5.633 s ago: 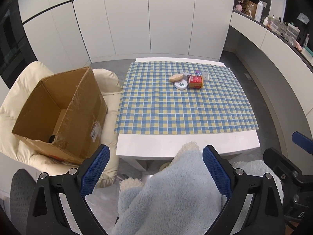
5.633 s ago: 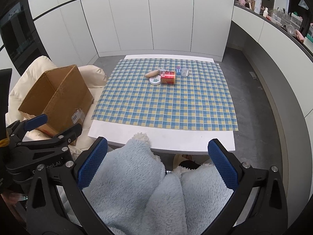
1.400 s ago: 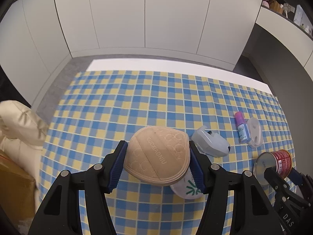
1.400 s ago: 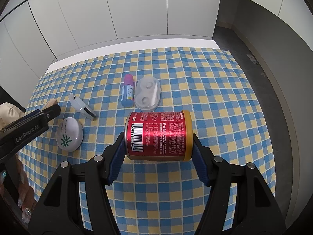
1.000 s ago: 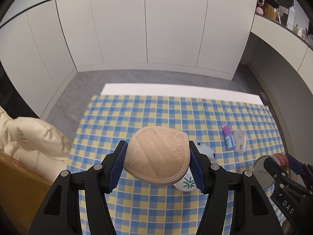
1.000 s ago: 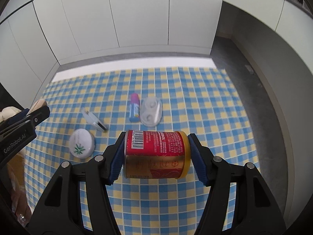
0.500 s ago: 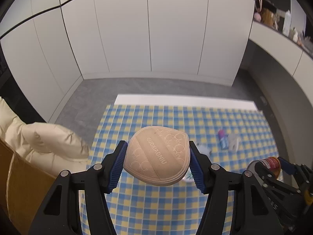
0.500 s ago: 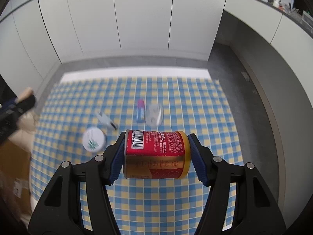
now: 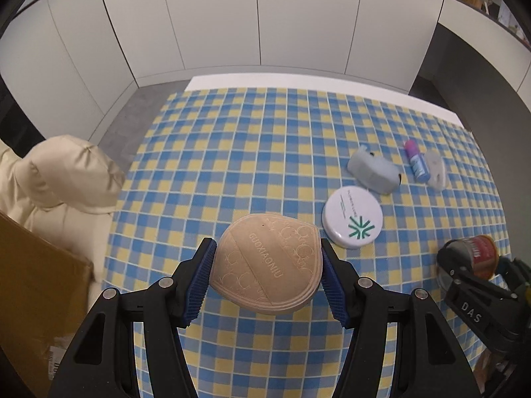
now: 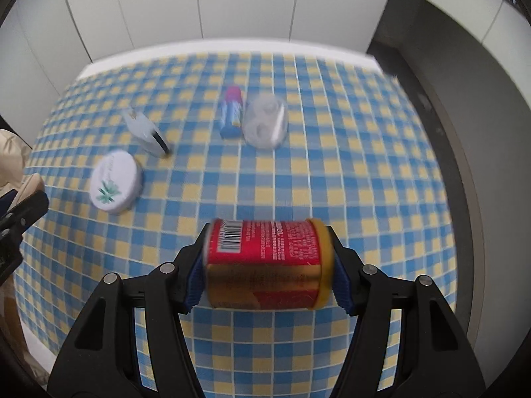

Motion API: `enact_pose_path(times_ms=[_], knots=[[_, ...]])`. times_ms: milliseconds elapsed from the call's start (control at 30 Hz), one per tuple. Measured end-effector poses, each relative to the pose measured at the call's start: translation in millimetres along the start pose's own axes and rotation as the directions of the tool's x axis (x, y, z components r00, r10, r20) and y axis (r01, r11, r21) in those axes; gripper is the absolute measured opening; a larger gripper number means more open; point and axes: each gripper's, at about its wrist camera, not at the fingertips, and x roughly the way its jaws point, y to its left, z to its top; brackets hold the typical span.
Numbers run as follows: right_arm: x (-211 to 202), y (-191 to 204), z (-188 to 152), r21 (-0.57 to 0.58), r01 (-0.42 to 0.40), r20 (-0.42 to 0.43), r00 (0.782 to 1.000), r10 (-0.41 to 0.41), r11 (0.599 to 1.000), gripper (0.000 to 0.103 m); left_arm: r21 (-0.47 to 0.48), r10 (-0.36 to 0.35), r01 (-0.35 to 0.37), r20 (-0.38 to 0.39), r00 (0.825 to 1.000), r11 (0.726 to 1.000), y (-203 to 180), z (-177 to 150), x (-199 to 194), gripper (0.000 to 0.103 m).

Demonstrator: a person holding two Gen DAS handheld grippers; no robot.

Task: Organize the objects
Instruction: 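Lift the beige puff and red can up from the table, then carry the beige puff and red can back toward the cardboard box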

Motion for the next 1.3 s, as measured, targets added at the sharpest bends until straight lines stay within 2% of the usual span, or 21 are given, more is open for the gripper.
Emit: enact_pose_path(times_ms=[33, 133, 467, 500, 700, 967, 1300], knots=[[7, -2, -3, 0.013, -0.009, -0.015, 1.000, 0.009, 1.000, 0.064, 0.002, -0.001, 0.001, -0.003, 1.000, 1.000, 0, -2, 2, 0.061], [11, -4, -12, 0.029, -0.043, 0.012, 0.999, 0.043, 0.999, 0.064, 0.006, -0.001, 0.001, -0.022, 1.000, 1.000, 0, -6, 10, 0.061], [9, -1, -26, 0.004, -0.054, 0.060, 0.997, 0.053, 0.999, 0.069, 0.005, -0.003, 0.004, -0.063, 0.998, 1.000, 1, -20, 29, 0.062], [9, 0, -26, 0.001, -0.056, 0.059, 0.997, 0.056, 0.998, 0.065, 0.007, -0.003, 0.003, -0.063, 0.998, 1.000, 2, -20, 30, 0.062], [11, -6, -24, 0.027, -0.045, 0.062, 0.997, 0.044, 0.999, 0.064, 0.005, -0.003, 0.003, -0.058, 0.998, 1.000, 5, -15, 30, 0.062], [4, -26, -12, 0.044, -0.006, 0.031, 1.000, 0.004, 0.999, 0.064, -0.003, 0.003, -0.003, -0.032, 0.999, 1.000, 4, 3, 12, 0.062], [-42, -39, 31, 0.016, -0.015, 0.085, 0.996, 0.014, 1.000, 0.064, -0.012, 0.012, -0.012, 0.032, 0.999, 1.000, 8, 35, -38, 0.062]])
